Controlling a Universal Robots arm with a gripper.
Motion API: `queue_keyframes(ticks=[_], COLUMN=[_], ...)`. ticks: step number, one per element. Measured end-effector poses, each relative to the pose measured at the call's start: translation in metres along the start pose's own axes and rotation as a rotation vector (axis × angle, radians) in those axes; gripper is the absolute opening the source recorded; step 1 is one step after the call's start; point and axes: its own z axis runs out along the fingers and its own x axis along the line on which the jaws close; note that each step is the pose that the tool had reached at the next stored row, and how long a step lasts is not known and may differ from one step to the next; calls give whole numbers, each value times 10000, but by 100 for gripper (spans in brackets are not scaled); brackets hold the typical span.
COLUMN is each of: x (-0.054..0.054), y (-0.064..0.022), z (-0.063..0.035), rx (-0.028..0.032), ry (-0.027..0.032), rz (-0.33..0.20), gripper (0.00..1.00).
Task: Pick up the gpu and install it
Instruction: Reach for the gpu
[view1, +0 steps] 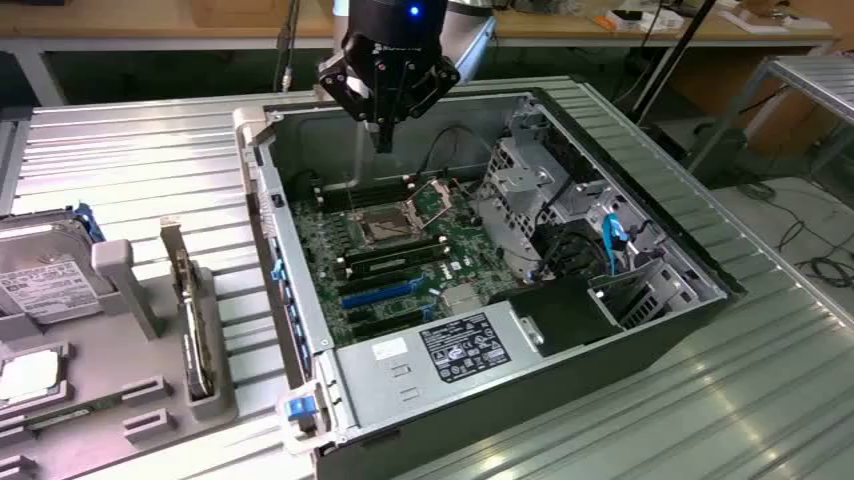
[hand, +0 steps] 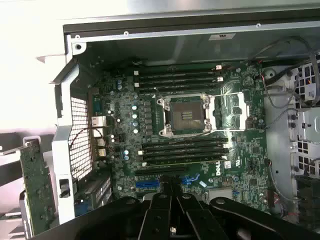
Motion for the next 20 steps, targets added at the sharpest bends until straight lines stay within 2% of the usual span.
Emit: queue_keyframes(ticks=[13,20], x=[1,87], y=[0,-7], z=[0,-3], rx=[1,1], ry=[0,0], rz=[-1,0], gripper=[11,11])
